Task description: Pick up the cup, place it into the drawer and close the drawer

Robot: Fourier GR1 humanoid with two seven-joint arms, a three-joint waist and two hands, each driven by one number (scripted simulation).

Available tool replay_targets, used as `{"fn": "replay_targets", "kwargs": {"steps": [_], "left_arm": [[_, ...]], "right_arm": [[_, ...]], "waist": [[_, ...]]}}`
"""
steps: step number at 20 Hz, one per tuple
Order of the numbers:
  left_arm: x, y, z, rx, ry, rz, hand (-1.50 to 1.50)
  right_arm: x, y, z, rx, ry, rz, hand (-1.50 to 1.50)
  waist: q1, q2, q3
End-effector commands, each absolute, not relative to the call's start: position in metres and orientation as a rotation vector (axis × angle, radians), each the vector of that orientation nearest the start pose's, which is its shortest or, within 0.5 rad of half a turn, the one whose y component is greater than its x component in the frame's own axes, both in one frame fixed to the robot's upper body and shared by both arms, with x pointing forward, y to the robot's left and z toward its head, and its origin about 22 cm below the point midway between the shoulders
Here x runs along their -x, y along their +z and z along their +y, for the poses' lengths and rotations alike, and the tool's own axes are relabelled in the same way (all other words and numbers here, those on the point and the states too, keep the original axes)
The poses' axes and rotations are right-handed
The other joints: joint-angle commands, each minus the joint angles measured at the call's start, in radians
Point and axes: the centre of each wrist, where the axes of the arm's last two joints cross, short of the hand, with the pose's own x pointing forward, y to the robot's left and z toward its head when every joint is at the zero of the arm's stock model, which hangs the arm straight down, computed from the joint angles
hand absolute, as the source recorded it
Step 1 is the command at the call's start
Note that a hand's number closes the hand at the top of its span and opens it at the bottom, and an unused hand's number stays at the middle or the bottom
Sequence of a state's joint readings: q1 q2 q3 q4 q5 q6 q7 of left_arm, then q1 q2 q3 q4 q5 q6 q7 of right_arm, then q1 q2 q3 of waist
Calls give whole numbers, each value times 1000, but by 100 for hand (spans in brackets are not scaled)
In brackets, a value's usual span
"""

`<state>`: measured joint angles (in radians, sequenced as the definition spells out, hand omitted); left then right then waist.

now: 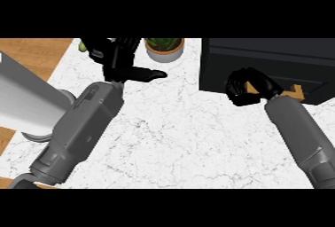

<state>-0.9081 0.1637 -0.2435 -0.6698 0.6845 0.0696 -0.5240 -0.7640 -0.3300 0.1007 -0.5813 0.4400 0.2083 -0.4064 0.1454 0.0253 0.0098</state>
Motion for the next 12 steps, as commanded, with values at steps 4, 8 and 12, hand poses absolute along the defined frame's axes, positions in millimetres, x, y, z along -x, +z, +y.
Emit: {"fn": "replay_targets", "kwargs": {"steps": [4,8,12], "left_arm": [[-415,61,152,430,28,-1894,-150],[-418,66,165,421,23,-1907,-150],[-414,62,160,446,16,-1886,-150]], "right_arm": [[-439,101,-292,360,840,-1595,150],[-439,108,-299,349,834,-1603,150],[-439,124,-309,333,818,-1624,150]], "waist": [[41,17,-5],[60,23,-5],[68,19,-6]]}}
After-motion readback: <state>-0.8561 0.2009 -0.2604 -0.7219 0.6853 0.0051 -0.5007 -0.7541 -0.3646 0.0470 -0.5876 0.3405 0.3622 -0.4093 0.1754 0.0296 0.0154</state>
